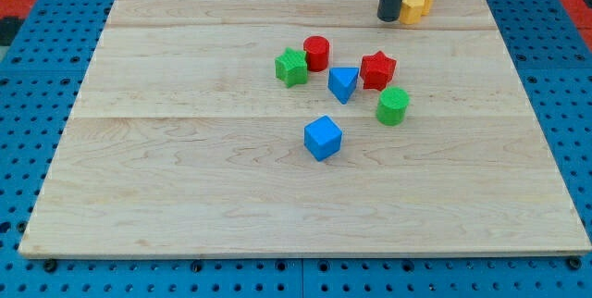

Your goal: Push the green circle towards bottom left corner

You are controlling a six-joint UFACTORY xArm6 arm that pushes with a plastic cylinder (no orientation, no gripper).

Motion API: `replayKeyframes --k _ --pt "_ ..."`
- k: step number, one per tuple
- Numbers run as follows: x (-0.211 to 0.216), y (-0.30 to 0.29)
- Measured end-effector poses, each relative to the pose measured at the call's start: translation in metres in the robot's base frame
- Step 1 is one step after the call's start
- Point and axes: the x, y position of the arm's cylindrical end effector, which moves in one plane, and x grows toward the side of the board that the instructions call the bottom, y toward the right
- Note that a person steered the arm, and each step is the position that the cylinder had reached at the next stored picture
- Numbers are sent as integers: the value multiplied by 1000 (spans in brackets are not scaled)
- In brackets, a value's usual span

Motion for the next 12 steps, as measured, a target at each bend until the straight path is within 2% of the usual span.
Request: replayKeyframes --k 1,3,4,7,8,9,10,11,12 --pt "28 16" --pt "129 57" --pt "171 46" --pt "171 -159" --pt "158 -200" --pt "133 -208" --pt "133 -259" --pt "102 -276" --pt "97 -296"
